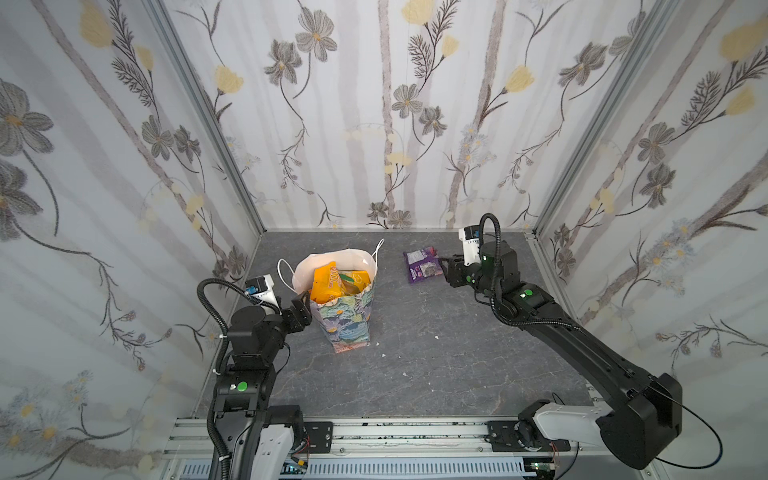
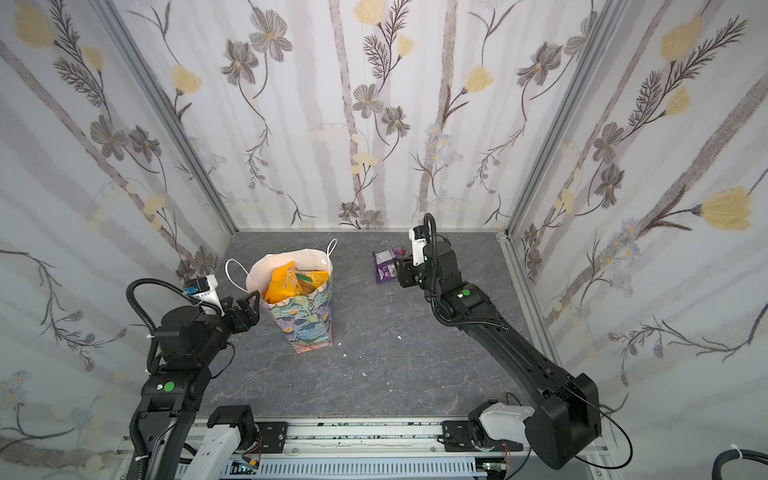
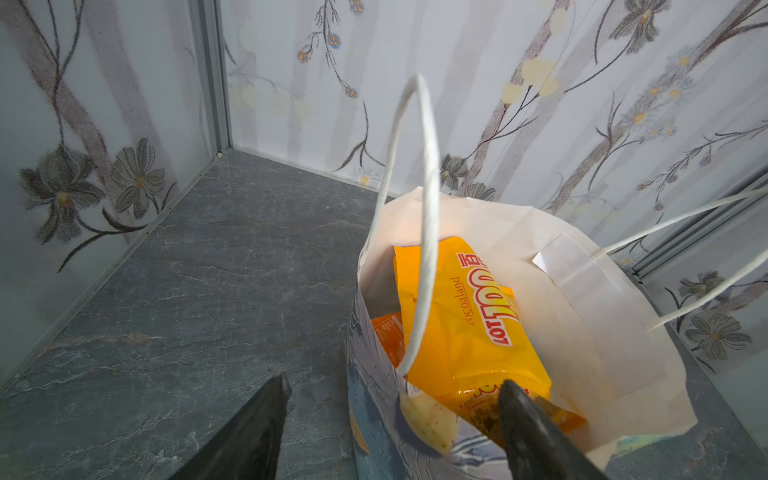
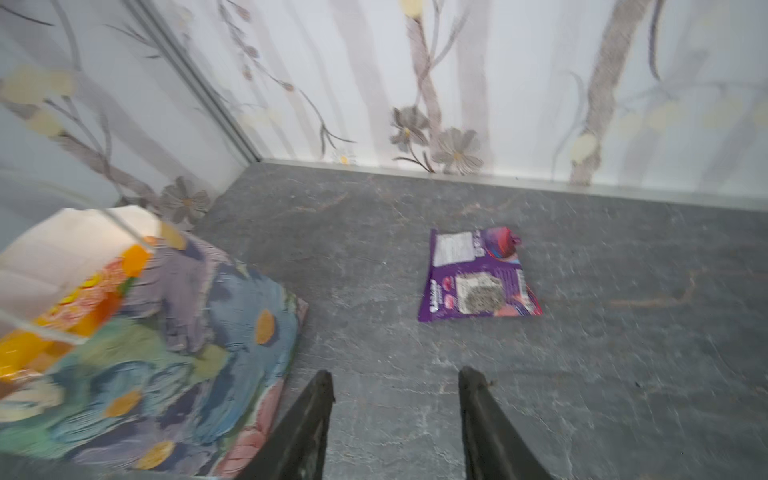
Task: Place the snacks into the paper bag
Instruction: 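Move the right gripper over the purple snack packet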
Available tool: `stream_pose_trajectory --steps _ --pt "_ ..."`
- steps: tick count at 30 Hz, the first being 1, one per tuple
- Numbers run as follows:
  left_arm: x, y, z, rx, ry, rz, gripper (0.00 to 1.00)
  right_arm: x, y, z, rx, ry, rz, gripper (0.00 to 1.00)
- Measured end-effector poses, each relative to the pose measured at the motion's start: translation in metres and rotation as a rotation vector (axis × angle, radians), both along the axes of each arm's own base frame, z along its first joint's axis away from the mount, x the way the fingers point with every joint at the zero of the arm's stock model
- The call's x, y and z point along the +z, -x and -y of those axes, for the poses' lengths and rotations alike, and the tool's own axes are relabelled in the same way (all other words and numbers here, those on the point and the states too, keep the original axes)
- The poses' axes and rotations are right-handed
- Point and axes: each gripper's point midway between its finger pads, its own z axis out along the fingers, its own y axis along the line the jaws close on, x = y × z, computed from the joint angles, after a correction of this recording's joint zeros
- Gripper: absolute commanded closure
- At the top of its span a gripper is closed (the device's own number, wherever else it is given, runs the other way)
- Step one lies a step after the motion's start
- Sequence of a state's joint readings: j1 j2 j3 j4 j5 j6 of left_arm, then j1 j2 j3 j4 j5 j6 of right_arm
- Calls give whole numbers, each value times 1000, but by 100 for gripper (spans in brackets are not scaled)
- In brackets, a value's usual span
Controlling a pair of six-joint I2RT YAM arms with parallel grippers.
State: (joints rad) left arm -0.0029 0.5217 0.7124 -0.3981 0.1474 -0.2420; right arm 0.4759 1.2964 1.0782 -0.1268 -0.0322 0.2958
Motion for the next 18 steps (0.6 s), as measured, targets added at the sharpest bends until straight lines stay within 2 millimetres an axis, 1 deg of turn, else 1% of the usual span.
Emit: stream_pose_trajectory --steps 1,3,10,12,18 --pt "0 1 -1 6 -3 3 21 -14 -9 9 -25 -9 -34 48" --pt "-2 1 -3 14 -8 -3 21 -38 -23 20 -44 -9 -88 45" --pt "-7 -1 -4 21 -10 -18 21 -115 -65 32 -46 46 -259 44" --pt "-8 -2 -4 21 -10 -22 21 -135 -73 37 -53 63 -302 43" --pt "-12 -4 -4 20 -10 -38 21 -176 -98 47 -51 81 -374 41"
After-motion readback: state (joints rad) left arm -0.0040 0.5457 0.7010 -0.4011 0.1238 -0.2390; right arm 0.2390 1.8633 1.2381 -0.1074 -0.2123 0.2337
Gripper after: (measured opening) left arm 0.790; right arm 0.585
